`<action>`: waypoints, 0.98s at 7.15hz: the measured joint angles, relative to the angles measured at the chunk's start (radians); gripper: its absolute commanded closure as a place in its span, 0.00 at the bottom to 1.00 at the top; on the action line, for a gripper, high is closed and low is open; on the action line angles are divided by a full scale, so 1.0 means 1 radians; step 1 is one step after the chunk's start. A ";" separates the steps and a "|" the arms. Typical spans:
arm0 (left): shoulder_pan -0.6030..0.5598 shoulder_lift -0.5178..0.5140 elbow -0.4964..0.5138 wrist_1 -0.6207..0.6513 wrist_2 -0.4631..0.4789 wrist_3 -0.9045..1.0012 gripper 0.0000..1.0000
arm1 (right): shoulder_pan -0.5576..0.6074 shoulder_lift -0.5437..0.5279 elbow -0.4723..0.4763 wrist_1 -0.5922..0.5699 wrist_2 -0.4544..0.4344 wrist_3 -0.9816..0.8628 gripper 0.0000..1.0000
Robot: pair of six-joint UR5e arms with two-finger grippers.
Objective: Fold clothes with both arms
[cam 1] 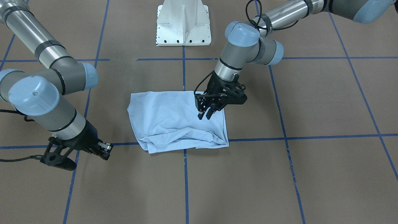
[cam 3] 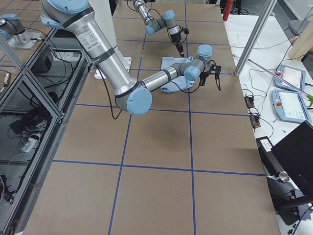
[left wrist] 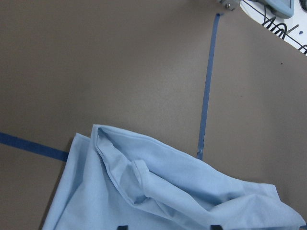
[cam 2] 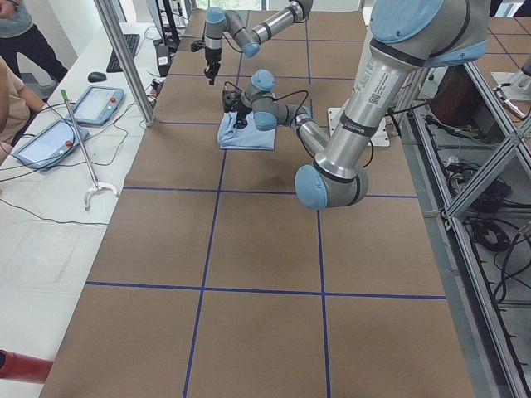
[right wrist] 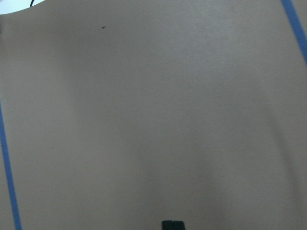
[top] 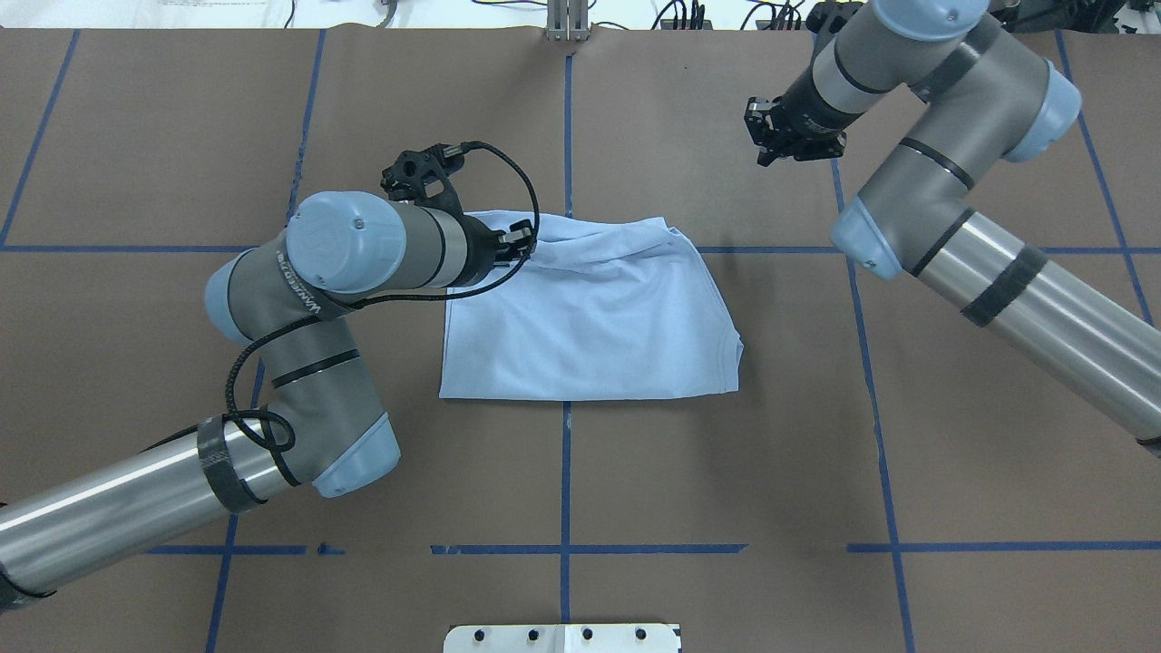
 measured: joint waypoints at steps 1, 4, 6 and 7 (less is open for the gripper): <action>0.008 -0.019 0.037 0.004 -0.021 0.076 1.00 | 0.008 -0.046 0.064 -0.033 0.001 -0.031 1.00; 0.013 -0.112 0.199 0.004 -0.055 0.219 1.00 | 0.015 -0.121 0.157 -0.066 0.001 -0.061 1.00; -0.004 -0.156 0.296 -0.012 -0.064 0.281 1.00 | 0.015 -0.131 0.166 -0.068 0.002 -0.063 1.00; -0.032 -0.176 0.357 -0.047 -0.066 0.318 1.00 | 0.013 -0.132 0.166 -0.069 0.002 -0.063 1.00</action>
